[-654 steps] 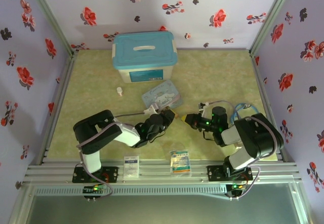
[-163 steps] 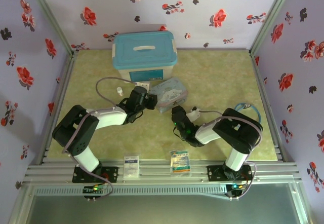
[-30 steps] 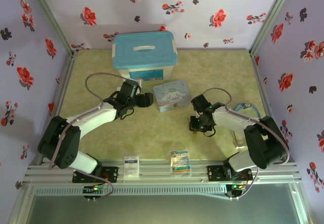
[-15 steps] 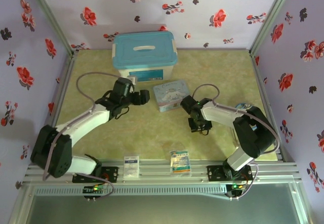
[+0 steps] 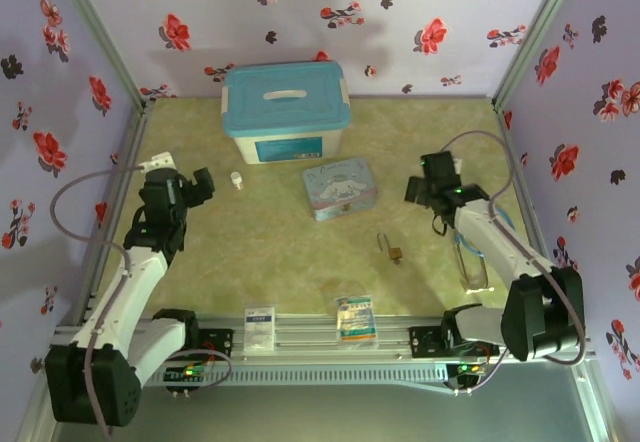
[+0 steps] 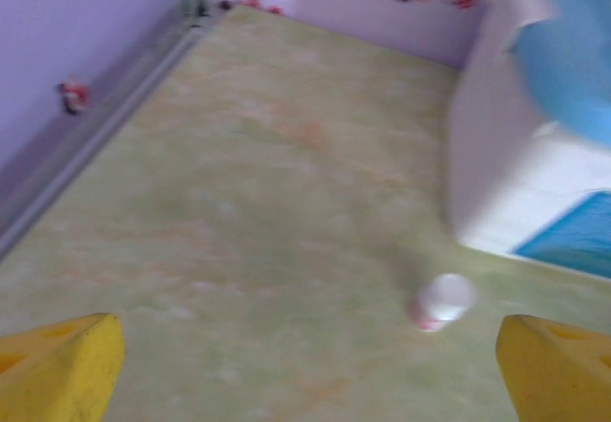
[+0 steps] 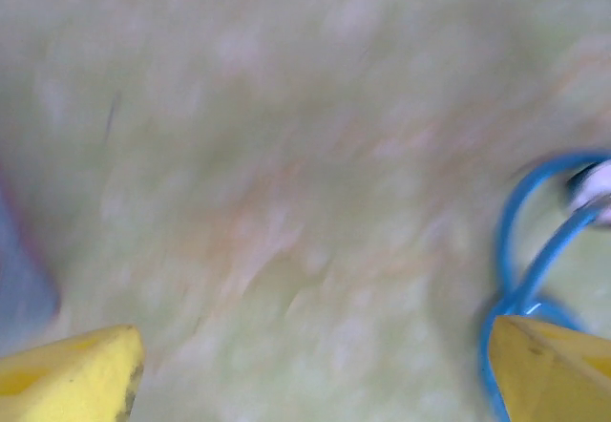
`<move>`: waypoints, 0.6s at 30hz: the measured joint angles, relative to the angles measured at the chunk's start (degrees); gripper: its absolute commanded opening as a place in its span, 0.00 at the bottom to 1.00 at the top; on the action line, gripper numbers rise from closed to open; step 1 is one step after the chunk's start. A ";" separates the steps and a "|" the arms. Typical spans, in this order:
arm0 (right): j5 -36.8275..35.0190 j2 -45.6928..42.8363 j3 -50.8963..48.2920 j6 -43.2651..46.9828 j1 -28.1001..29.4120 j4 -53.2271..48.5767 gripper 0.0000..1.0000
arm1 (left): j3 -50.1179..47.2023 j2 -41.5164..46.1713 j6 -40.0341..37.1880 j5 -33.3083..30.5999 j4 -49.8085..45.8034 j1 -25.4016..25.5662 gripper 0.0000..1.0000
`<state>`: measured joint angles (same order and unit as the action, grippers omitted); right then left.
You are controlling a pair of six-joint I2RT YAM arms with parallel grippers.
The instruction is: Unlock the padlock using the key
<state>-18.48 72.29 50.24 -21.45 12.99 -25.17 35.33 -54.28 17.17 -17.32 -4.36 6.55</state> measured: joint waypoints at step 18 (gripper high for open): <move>-2.47 9.60 -24.37 13.94 -11.43 54.23 0.95 | -14.19 -22.32 -12.48 1.55 39.71 -5.42 1.00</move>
<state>-20.95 81.89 25.87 -7.51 1.56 29.06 21.15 -76.60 4.69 -15.77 35.35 1.13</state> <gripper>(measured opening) 0.953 0.997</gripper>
